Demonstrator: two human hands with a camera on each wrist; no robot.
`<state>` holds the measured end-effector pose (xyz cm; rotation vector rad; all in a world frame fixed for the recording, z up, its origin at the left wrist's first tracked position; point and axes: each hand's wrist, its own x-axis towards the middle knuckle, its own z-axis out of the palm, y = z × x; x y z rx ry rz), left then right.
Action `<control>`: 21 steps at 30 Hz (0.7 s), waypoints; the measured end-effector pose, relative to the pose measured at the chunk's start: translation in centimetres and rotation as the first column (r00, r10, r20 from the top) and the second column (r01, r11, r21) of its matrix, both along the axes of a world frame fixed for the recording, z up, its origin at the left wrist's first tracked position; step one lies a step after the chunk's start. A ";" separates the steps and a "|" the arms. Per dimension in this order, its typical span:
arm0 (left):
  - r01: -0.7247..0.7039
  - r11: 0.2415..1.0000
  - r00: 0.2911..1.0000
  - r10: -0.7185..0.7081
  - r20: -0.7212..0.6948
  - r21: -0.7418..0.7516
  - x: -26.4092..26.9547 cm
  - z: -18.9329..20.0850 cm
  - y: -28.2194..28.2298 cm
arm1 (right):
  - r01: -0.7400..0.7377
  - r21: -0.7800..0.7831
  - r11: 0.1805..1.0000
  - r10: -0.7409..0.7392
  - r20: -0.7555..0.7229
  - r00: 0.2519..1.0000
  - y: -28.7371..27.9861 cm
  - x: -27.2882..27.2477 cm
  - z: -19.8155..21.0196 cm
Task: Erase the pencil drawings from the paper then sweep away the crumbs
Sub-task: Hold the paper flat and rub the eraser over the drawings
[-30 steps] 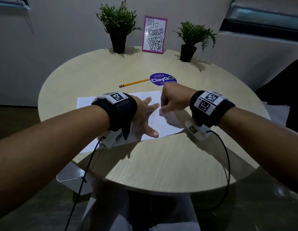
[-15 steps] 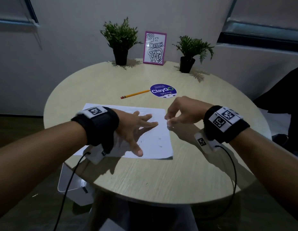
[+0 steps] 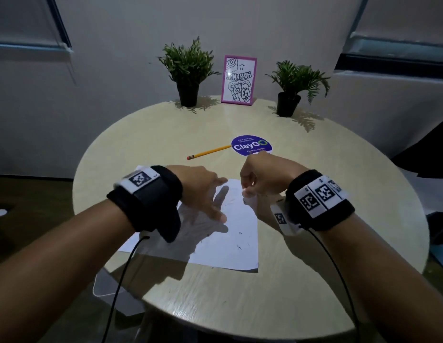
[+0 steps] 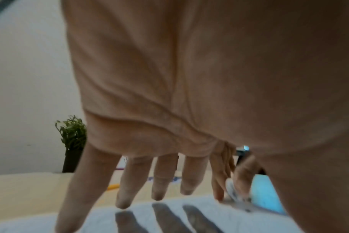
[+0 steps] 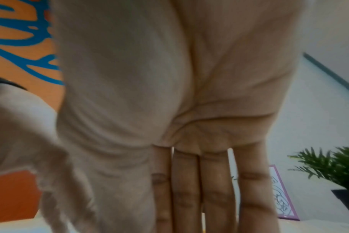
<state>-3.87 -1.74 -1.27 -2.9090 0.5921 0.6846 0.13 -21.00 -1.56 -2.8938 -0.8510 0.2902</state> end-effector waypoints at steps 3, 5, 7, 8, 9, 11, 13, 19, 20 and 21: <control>0.016 0.998 0.999 -0.014 -0.034 0.059 0.1 -1.6 -0.4 | -0.013 0.007 1.000 0.013 0.006 1.000 -0.2 0.3 -0.4; 0.039 0.991 0.999 -0.036 -0.026 0.126 0.3 -2.4 -0.7 | -0.011 0.012 1.000 0.011 0.008 1.000 -0.3 0.5 -0.4; 0.042 0.989 0.999 -0.039 -0.024 0.143 0.2 -2.7 -0.9 | -0.006 0.013 1.000 0.006 0.021 1.000 0.0 0.5 -0.3; 0.043 0.990 0.999 -0.038 -0.038 0.137 0.0 -2.5 -1.0 | -0.006 0.016 1.000 0.005 0.034 0.999 0.1 0.6 -0.3; 0.043 0.991 0.998 -0.037 -0.053 0.127 -0.1 -2.4 -1.0 | -0.006 0.009 1.000 0.006 0.050 0.999 0.4 0.7 -0.3; 0.035 0.991 0.997 -0.025 -0.075 0.128 0.0 -2.2 -1.0 | -0.001 -0.034 0.999 0.004 0.078 0.997 1.0 1.0 -0.3; 0.034 0.990 0.996 -0.022 -0.090 0.136 0.1 -2.1 -1.2 | -0.001 -0.072 0.997 0.008 0.100 0.995 1.7 1.1 -0.4; 0.046 0.992 0.995 -0.035 -0.093 0.121 0.2 -2.2 -1.1 | -0.169 -0.112 0.979 0.172 0.017 0.985 2.9 -1.4 -0.7; 0.041 0.991 0.995 -0.030 -0.094 0.125 0.2 -2.2 -1.1 | -0.159 -0.110 0.981 0.161 0.010 0.987 3.0 -1.3 -0.6; 0.034 0.990 0.995 -0.021 -0.094 0.138 0.2 -2.1 -1.2 | -0.122 -0.113 0.986 0.127 0.042 0.991 2.9 -0.8 -0.5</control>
